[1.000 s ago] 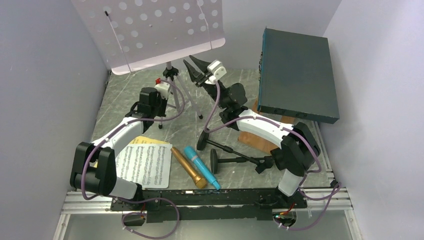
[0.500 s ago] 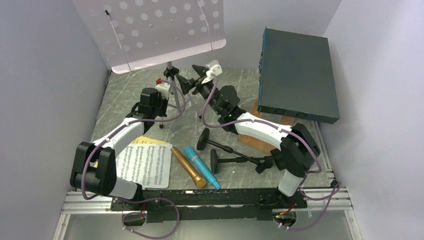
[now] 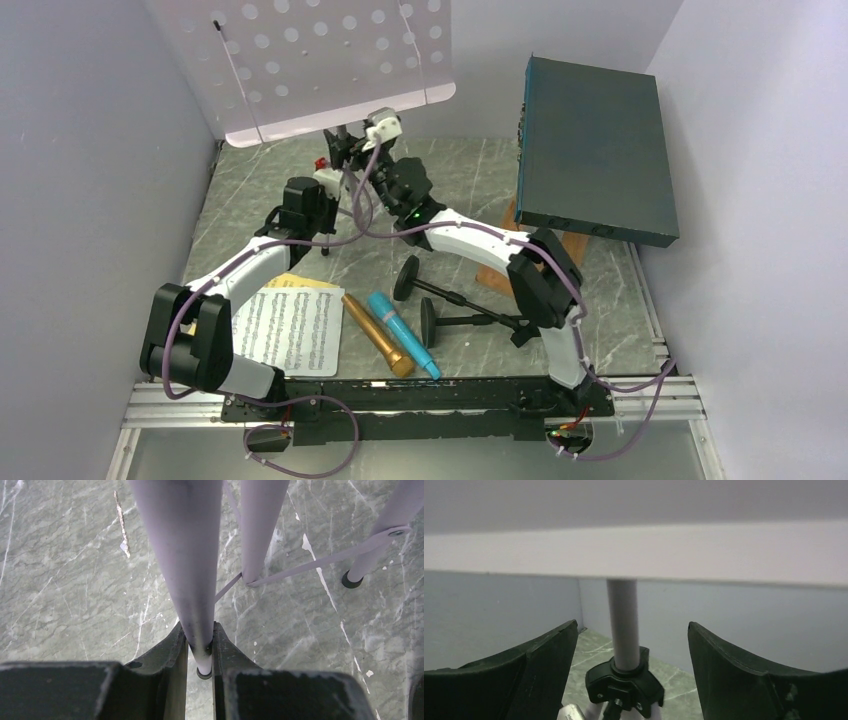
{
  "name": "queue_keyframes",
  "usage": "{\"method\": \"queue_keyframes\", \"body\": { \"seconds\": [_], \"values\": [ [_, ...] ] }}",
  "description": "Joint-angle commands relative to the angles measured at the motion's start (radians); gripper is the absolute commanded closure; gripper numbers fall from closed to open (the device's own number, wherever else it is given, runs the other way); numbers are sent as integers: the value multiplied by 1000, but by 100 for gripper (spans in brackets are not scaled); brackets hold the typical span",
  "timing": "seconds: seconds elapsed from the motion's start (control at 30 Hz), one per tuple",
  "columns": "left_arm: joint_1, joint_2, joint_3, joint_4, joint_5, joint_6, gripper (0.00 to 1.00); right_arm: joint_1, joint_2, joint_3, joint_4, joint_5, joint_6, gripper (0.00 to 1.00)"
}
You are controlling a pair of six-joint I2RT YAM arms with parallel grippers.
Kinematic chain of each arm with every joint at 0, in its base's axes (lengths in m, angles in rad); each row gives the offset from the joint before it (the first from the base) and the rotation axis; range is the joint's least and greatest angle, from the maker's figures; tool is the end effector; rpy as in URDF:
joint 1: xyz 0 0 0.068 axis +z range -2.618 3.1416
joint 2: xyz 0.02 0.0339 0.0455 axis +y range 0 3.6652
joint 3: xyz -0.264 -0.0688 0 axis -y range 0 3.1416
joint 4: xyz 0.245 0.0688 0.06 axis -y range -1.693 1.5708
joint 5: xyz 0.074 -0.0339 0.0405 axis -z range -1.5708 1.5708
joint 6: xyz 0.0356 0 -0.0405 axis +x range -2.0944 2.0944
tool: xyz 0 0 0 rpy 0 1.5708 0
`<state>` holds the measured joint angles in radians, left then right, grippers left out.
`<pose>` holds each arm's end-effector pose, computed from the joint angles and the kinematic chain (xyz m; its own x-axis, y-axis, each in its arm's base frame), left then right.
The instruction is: Set up the instrument practice props
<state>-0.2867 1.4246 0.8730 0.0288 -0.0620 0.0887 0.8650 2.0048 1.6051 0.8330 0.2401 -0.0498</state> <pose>0.3043 -0.0874 0.2427 -0.4566 0.2268 -0.8603 0.2723 0.9562 0.1076 0.3169 0.3588 0.3585 0.3018 0.2796 -0.9114 -0.5850 0.8092 0.0545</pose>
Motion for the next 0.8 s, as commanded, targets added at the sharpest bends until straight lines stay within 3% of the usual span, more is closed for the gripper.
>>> {"method": "queue_keyframes", "body": {
  "seconds": [0.0,0.13,0.3,0.37,0.5,0.57,0.6,0.77],
  "values": [
    [-34,14,-25,-36,17,57,100,28,75,121,100,57,-123,18],
    [-37,12,-29,-36,17,60,100,35,158,217,143,120,-189,20],
    [-40,5,-35,-36,13,66,100,35,245,402,39,142,-225,27],
    [-40,4,-35,-36,14,67,100,35,281,467,6,136,-258,37],
    [-41,-5,-38,-44,11,88,100,37,284,483,-4,136,-381,71],
    [-40,-10,-43,-50,27,116,100,31,243,452,4,100,-449,95],
    [-39,-9,-40,-61,35,129,100,26,225,439,4,72,-487,100],
    [-15,34,8,-136,67,156,100,-16,117,321,51,-129,-644,100]
  ]
}}
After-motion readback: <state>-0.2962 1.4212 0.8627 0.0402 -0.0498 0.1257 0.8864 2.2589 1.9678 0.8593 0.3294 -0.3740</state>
